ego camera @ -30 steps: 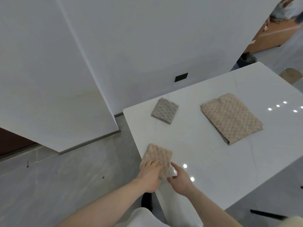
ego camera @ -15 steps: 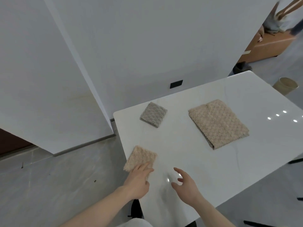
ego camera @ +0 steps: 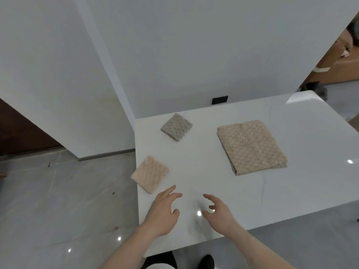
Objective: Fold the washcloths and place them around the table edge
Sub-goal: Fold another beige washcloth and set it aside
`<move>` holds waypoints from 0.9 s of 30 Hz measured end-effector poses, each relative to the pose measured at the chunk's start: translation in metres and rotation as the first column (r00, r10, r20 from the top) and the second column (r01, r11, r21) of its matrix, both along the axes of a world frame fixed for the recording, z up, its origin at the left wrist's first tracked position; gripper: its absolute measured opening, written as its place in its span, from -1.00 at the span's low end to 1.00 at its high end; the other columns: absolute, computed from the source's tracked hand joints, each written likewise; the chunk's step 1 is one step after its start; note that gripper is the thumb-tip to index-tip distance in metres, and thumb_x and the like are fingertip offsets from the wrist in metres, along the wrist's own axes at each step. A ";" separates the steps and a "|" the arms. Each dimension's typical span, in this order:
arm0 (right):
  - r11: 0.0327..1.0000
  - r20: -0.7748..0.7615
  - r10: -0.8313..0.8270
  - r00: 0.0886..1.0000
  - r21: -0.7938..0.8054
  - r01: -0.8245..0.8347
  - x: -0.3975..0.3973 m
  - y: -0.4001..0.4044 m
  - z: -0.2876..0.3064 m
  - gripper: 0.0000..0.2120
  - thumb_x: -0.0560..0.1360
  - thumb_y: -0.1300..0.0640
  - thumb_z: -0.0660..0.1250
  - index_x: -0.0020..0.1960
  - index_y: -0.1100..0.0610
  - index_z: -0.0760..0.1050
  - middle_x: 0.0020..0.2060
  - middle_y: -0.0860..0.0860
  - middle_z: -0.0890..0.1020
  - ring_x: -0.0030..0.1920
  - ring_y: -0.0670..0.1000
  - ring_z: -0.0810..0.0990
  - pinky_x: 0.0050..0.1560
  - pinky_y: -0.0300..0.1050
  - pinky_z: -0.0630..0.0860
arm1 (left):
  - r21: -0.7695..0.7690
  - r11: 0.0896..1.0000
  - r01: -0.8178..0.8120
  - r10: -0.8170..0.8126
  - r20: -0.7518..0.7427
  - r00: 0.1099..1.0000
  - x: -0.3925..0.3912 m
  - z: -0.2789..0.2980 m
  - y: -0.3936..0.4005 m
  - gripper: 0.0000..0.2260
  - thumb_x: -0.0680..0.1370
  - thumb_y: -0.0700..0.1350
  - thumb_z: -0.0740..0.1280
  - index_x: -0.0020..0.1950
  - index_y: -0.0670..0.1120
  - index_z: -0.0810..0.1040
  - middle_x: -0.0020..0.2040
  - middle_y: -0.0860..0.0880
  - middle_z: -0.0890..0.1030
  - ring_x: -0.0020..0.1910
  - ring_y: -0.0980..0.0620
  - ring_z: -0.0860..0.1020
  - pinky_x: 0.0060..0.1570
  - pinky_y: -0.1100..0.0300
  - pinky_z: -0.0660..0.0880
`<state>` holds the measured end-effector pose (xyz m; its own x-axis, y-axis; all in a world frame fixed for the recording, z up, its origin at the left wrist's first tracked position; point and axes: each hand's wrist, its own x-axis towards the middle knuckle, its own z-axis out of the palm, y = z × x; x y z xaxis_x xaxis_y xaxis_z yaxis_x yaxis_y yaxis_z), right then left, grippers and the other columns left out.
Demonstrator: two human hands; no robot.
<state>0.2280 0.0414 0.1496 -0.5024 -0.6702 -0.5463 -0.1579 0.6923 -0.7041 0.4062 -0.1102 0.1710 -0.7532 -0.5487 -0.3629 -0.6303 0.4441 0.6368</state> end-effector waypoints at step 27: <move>0.996 -0.099 0.020 0.995 -0.083 -0.029 -0.126 0.043 0.026 -0.56 0.56 0.08 0.34 0.40 -0.15 0.39 0.32 -0.22 0.41 0.24 -0.16 0.48 0.18 -0.22 0.50 | -0.046 0.999 -0.003 0.004 0.035 0.999 -0.102 -0.001 0.025 -0.55 0.59 -0.03 0.27 0.49 0.17 0.37 0.62 0.22 0.11 0.56 0.10 0.16 0.52 0.11 0.18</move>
